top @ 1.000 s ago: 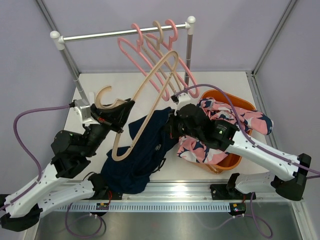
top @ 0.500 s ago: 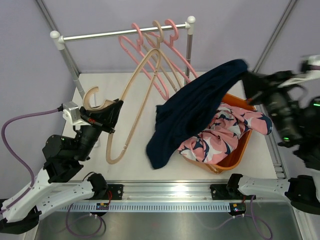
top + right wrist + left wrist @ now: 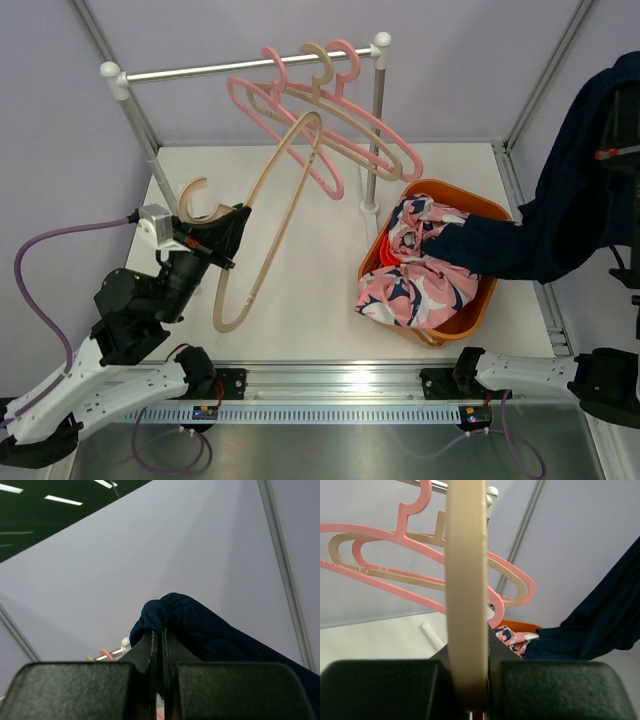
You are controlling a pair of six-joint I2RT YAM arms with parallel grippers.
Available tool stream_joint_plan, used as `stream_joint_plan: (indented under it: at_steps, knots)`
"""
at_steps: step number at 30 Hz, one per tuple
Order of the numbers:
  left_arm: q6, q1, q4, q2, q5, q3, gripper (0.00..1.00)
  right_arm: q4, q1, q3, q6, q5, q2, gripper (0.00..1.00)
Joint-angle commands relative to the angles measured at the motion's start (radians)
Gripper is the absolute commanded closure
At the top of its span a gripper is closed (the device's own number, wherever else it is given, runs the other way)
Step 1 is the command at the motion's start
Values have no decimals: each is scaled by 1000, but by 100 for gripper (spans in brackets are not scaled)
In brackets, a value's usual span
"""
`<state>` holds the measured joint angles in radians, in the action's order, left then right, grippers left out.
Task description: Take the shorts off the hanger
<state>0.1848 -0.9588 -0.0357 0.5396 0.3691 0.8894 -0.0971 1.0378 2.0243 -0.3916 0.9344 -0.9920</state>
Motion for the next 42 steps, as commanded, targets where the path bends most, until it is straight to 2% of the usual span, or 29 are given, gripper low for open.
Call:
stream_joint_plan:
  at_steps: [1, 13, 18, 21, 22, 24, 25, 27, 28, 29, 30, 31, 33, 35, 36, 38, 42]
  knots:
    - [12, -5, -50, -20, 22, 2, 100, 33, 4, 7, -21, -17, -76, 100]
    - [2, -5, -18, -30, 27, 6, 100, -70, 4, -2, 40, 21, -148, 100]
    - [4, -5, -6, -30, 24, 11, 100, -62, 1, -149, 83, 121, -62, 100]
    - [5, -3, 5, -29, 27, 16, 100, -281, 1, -297, 359, 161, 56, 100]
    - [7, -4, 11, -29, 27, 19, 100, -333, 1, -409, 526, 168, 94, 100]
    - [7, -5, 32, -29, 30, 31, 100, -495, 1, -536, 688, 178, 194, 100]
    - [7, -5, 34, -30, 33, 36, 100, -556, 2, -656, 852, 181, 222, 100]
    - [7, -5, 71, -27, 37, 46, 100, -720, 1, -778, 1012, 172, 260, 98]
    - [8, -5, 80, -26, 37, 57, 100, -783, 1, -888, 1207, 144, 262, 98]
    - [8, -5, 88, -24, 36, 62, 100, -865, 1, -945, 1303, 118, 262, 100]
    - [7, -5, 92, -21, 34, 68, 100, -892, 1, -1054, 1479, 53, 262, 100]
    - [7, -5, 95, -21, 36, 77, 100, -903, 1, -1109, 1551, 15, 265, 100]
    - [7, -5, 103, -18, 34, 83, 100, -790, 1, -1282, 1609, -105, 292, 97]
    - [7, -3, 114, -18, 33, 89, 100, -611, 1, -1378, 1610, -163, 312, 90]
    - [7, -4, 117, -18, 36, 92, 100, -578, -1, -1436, 1634, -187, 317, 85]
    - [12, -5, 132, -12, 36, 101, 100, -567, -1, -1457, 1663, -186, 308, 84]
    - [12, -5, 152, -10, 40, 117, 100, -651, -2, -1429, 1732, -137, 294, 76]
